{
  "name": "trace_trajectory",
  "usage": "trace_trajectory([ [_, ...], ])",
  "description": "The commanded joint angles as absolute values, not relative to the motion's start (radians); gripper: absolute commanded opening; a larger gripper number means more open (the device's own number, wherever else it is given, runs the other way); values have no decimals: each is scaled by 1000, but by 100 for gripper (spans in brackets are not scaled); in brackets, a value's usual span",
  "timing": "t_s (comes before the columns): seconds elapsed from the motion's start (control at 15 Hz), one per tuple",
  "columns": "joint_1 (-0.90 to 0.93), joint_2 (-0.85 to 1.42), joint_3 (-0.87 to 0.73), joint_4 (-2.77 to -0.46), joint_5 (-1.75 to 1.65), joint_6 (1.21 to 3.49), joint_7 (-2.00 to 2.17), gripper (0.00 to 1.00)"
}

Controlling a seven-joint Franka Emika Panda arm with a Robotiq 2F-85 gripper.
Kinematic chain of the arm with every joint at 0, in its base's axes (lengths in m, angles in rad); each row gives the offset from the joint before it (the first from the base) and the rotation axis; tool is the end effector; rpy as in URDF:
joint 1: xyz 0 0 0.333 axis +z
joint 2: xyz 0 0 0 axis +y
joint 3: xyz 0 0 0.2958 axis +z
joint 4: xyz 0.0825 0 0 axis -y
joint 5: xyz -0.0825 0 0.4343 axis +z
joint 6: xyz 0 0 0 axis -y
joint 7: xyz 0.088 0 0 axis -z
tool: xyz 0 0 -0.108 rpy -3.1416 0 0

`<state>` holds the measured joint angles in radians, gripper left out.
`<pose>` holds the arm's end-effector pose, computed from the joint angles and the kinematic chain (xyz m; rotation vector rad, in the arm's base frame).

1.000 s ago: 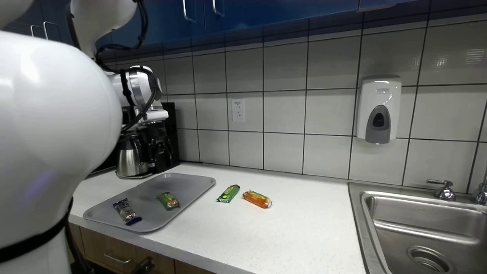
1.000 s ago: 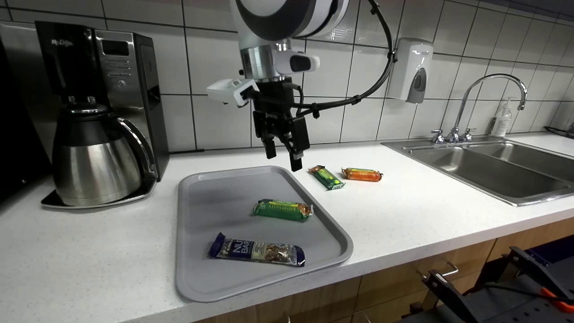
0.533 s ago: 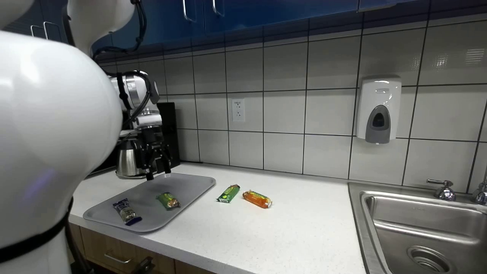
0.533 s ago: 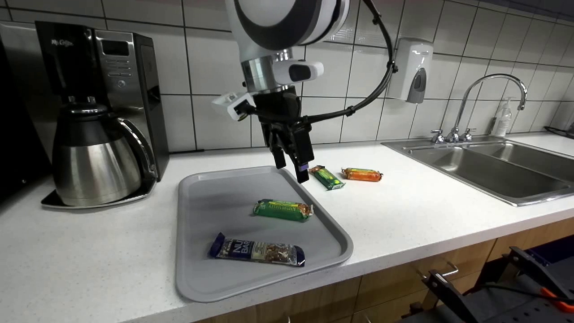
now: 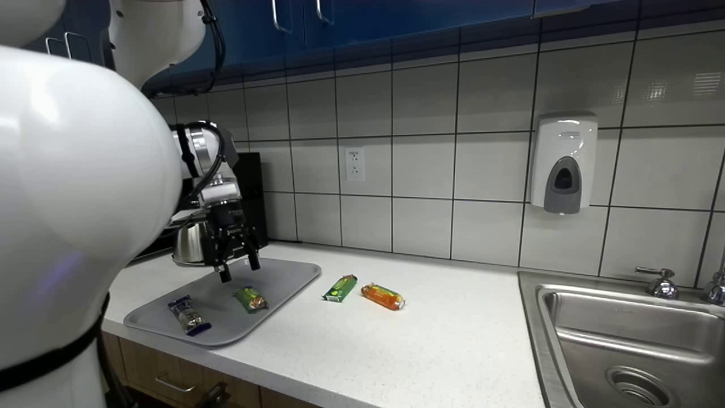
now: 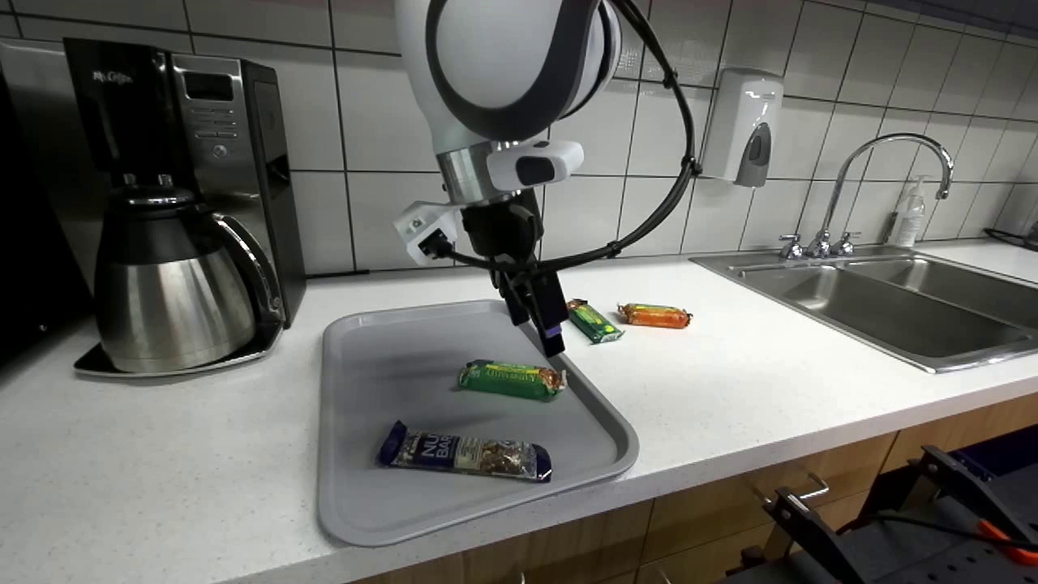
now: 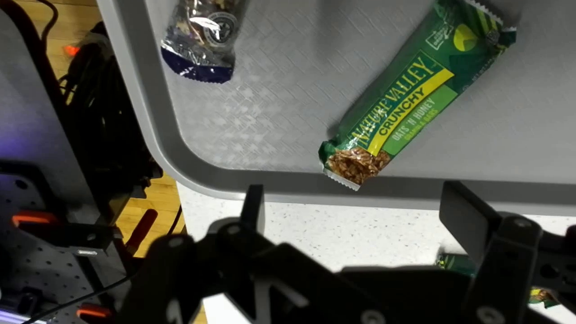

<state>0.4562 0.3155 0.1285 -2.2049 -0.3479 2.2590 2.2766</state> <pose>0.4610 0.2981 0.1584 2.1507 -1.8797 0.2318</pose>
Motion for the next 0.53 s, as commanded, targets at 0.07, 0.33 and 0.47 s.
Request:
trace_trajectory([
  [0.07,469,387,127,-2140,-403,2246,2368,100],
  [0.33,483,443,121,-2085,-420,2242,2412,100],
  [0.47,493,469,115,-2059,-420,2234,2429,100],
])
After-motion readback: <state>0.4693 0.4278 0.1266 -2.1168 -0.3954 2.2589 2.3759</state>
